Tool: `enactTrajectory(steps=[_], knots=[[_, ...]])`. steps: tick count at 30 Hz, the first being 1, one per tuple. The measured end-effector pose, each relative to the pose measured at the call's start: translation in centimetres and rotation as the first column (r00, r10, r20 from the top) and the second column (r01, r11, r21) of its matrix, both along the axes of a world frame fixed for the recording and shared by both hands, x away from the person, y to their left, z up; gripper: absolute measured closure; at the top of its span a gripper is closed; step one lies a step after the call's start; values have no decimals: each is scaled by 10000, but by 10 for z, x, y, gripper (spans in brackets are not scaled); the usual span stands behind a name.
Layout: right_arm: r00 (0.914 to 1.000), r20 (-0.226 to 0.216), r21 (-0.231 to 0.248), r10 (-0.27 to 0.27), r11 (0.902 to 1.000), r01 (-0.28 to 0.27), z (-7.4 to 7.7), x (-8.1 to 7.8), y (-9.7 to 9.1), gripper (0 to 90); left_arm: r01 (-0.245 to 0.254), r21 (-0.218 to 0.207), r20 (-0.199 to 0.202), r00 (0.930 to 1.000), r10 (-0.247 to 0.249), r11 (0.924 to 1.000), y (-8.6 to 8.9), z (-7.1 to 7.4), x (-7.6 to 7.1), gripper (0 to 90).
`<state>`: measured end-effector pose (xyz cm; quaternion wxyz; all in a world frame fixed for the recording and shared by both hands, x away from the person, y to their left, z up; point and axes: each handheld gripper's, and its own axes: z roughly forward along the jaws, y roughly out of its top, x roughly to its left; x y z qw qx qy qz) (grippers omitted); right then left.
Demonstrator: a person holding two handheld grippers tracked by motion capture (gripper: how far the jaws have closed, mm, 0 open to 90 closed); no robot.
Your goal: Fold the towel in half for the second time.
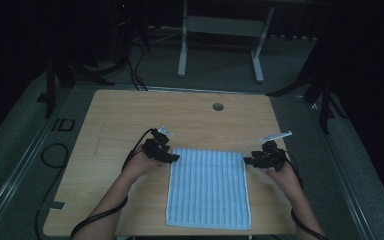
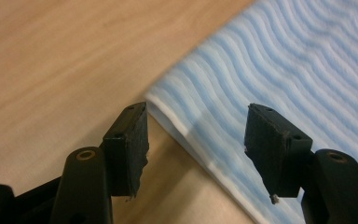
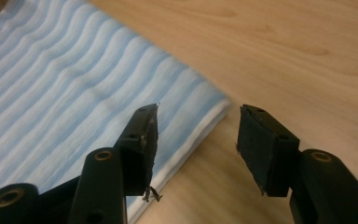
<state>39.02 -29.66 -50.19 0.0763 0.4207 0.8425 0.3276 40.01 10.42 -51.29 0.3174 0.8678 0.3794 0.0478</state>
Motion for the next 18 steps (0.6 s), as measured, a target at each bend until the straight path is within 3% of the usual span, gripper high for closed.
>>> enactTrajectory(steps=[2, 8, 13, 18], knots=[[9998, -138, -10, -121, 9999, 121, -1, 7, 1, 471, -181, 70, 178, 9997, 179, 9998, 1, -1, 4, 398], [9979, -543, -71, -352, 9994, 349, -10, 26, 5, 471, -249, -352, -215, 9995, 242, 9991, 2, -9, 17, 398], [9936, -985, -292, -556, 9982, 530, -19, 40, 9, 472, -123, -152, -414, 9991, 117, 9998, -3, -17, 24, 418], [9914, -1252, -395, -393, 9986, 346, -27, 43, 16, 571, -251, -61, -553, 9982, 247, 9997, -7, -22, 31, 502]])
